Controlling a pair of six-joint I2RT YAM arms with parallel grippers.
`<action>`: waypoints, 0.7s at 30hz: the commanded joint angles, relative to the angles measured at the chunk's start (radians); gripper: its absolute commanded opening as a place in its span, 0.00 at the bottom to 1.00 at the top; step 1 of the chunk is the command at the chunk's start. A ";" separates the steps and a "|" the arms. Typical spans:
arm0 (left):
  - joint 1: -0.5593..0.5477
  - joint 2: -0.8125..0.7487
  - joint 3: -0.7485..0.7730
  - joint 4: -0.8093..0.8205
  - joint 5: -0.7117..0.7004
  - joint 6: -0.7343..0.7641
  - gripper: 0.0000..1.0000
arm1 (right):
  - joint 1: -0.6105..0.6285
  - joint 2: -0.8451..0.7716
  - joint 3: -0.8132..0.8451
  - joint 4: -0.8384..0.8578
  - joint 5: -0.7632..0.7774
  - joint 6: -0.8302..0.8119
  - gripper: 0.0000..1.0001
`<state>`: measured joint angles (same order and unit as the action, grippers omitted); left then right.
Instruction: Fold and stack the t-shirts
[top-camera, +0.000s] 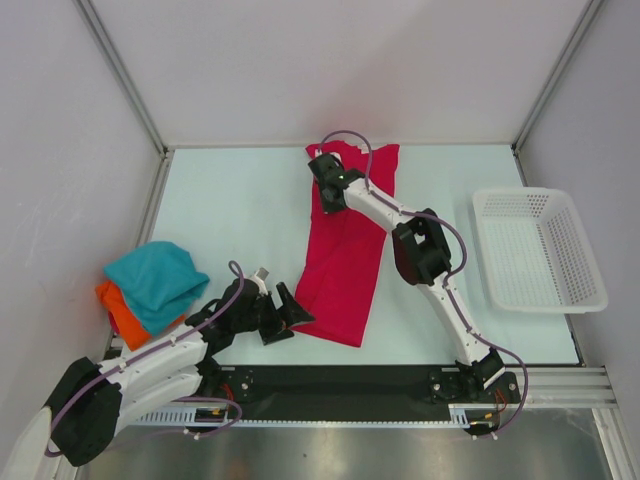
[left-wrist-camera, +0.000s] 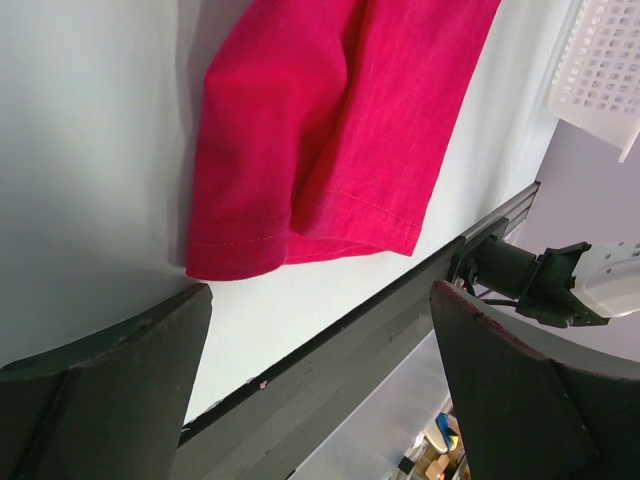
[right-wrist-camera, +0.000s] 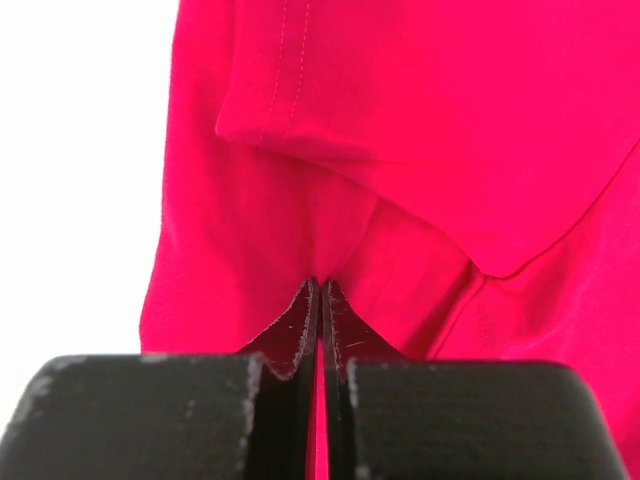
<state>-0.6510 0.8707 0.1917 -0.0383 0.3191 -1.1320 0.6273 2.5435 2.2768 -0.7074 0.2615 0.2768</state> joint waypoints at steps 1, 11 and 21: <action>0.011 -0.006 -0.014 0.015 0.008 0.025 0.96 | 0.005 -0.028 -0.031 0.020 0.073 0.002 0.00; 0.017 -0.007 -0.017 0.018 0.012 0.026 0.96 | -0.021 -0.069 -0.124 0.008 0.205 0.065 0.00; 0.024 -0.006 -0.018 0.025 0.018 0.028 0.96 | -0.035 -0.072 -0.143 0.006 0.234 0.078 0.00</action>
<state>-0.6392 0.8696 0.1837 -0.0242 0.3271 -1.1320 0.6189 2.4840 2.1403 -0.6384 0.4328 0.3511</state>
